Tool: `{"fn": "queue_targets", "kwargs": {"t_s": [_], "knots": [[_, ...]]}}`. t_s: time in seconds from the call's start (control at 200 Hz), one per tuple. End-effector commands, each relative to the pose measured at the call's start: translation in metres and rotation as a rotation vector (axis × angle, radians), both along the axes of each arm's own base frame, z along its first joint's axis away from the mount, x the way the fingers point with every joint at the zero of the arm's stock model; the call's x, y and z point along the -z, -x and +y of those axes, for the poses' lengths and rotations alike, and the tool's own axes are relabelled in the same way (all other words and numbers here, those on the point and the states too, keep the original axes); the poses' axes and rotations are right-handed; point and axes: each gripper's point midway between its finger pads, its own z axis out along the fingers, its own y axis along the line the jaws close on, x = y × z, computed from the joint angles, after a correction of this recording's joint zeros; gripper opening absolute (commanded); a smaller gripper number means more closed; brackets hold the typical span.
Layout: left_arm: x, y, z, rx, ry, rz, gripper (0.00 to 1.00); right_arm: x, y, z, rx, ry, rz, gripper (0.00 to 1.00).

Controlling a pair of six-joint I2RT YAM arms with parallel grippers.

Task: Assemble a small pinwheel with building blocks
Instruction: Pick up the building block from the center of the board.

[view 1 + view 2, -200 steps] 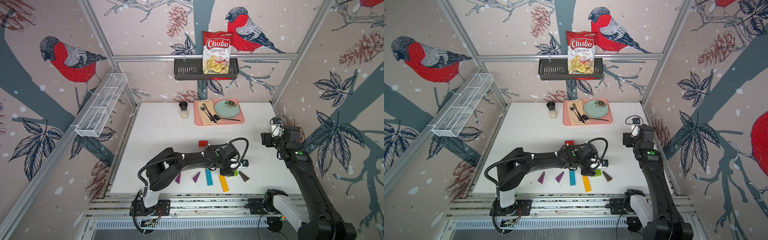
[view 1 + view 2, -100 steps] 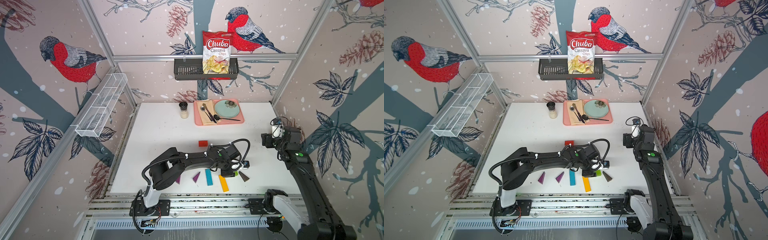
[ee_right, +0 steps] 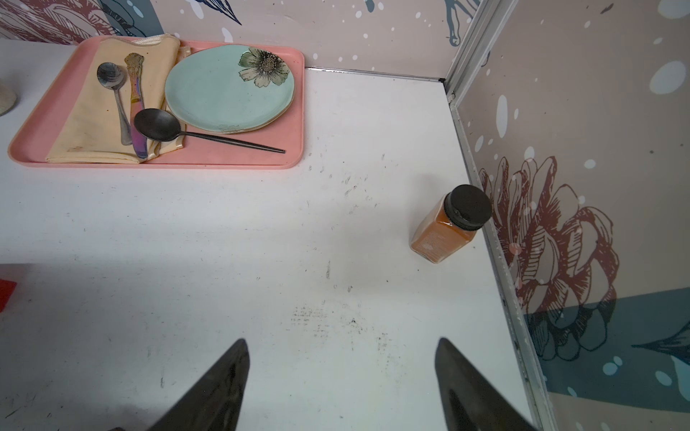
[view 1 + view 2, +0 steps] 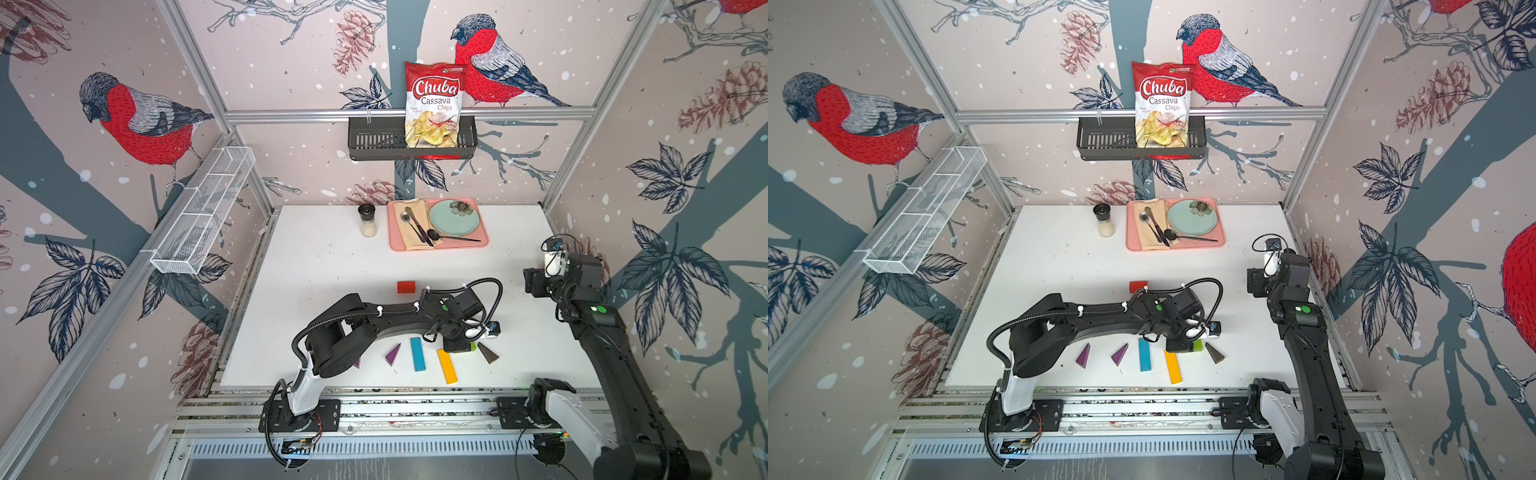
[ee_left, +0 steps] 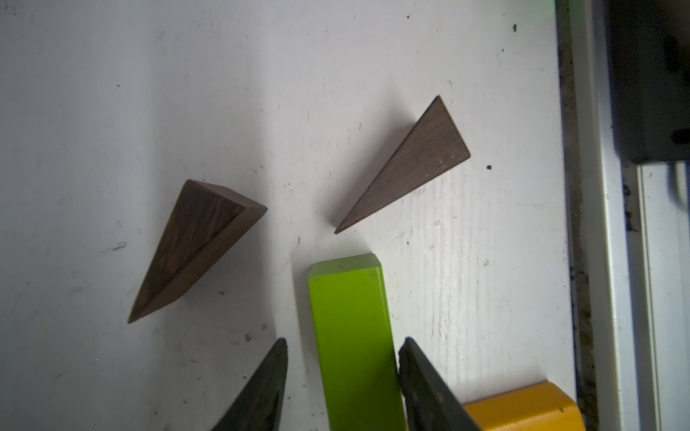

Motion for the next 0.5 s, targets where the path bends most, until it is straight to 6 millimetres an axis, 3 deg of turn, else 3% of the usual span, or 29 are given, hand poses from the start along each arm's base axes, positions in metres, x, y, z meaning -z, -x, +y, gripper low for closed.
{"fn": "queue_targets", "kwargs": {"t_s": [0.0,0.225,0.395,0.495], "knots": [[0.0027,0.003,0.0038,0.005,-0.027,0.008,0.49,0.0002,-0.0004,0.0004,-0.005,-0.004,-0.001,0.78],[0.0072,0.0034,0.0054,0.001,-0.038,0.017,0.42,-0.0007,0.0005,0.0006,-0.005,-0.006,-0.005,0.78],[0.0077,0.0009,0.0066,0.0,-0.04,0.029,0.25,-0.0029,-0.0005,-0.0004,-0.001,-0.008,-0.009,0.78],[0.005,-0.0044,0.0098,-0.007,-0.035,0.024,0.23,-0.0041,-0.0018,-0.0005,0.002,-0.014,-0.013,0.78]]}}
